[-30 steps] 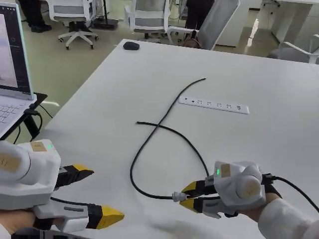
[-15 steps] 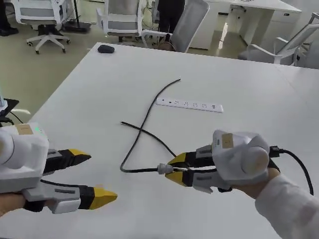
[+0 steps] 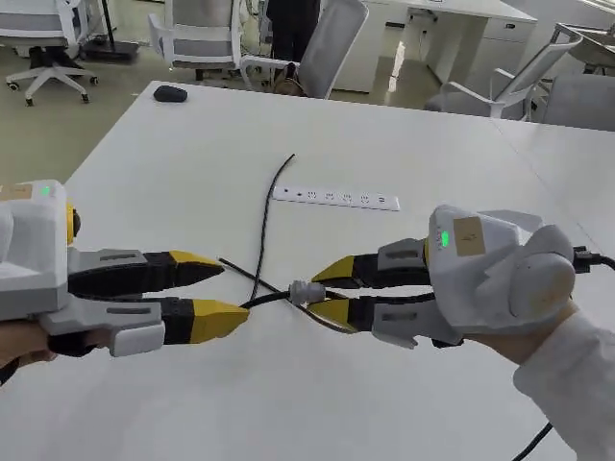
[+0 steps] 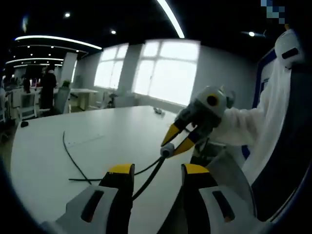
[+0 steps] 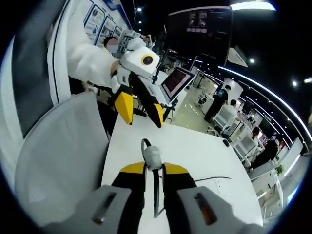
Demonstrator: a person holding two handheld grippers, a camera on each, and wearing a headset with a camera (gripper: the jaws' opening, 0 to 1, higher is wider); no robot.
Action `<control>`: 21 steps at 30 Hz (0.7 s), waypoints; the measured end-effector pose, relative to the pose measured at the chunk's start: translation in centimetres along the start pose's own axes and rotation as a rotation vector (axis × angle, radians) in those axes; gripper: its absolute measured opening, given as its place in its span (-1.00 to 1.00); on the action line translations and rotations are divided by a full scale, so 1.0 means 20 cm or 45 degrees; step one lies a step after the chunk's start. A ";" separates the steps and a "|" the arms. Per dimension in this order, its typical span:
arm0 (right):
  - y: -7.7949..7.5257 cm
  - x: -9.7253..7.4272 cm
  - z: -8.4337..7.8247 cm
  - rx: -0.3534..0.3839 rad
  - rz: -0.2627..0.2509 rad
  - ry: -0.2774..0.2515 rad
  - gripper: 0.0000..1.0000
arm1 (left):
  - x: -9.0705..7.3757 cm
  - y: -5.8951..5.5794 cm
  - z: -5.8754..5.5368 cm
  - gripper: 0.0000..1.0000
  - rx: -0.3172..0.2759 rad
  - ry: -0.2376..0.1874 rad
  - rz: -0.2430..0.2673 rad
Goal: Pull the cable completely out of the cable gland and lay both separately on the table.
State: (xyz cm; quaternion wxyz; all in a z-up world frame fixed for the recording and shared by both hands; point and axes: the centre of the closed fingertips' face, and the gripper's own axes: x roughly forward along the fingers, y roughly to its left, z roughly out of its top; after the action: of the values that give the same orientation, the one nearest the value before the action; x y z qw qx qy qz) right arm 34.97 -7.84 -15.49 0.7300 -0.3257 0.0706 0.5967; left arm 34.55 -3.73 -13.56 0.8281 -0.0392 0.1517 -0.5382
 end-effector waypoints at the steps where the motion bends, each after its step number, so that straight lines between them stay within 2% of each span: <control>1: 0.00 -0.01 0.02 -0.009 -0.001 -0.005 -0.79 | 0.02 -0.03 0.02 -0.27 0.013 -0.003 -0.039; 3: 0.01 -0.02 0.05 -0.028 -0.005 -0.013 -0.79 | 0.06 -0.07 0.03 -0.37 0.005 0.005 -0.082; 5: 0.01 -0.03 0.08 -0.043 -0.009 -0.015 -0.79 | 0.09 -0.09 0.03 -0.41 -0.027 -0.010 -0.124; 8: 0.02 -0.04 0.10 -0.044 -0.012 -0.029 -0.79 | 0.12 -0.08 0.02 -0.48 -0.055 -0.001 -0.125; 13: 0.04 -0.06 0.12 -0.048 -0.002 -0.027 -0.79 | 0.13 -0.11 0.06 -0.64 -0.157 -0.076 -0.175; 19: 0.04 -0.07 0.14 -0.059 -0.007 -0.044 -0.79 | 0.12 -0.13 0.07 -0.66 -0.192 -0.076 -0.210; 21: 0.05 -0.08 0.15 -0.074 -0.003 -0.057 -0.79 | 0.12 -0.14 0.08 -0.66 -0.177 -0.077 -0.222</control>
State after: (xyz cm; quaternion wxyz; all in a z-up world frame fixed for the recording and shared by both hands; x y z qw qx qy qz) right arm 32.81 -7.38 -12.72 0.7222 -0.3333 0.0363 0.6049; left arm 33.39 -7.16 -11.98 0.7776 -0.1258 0.1595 -0.5950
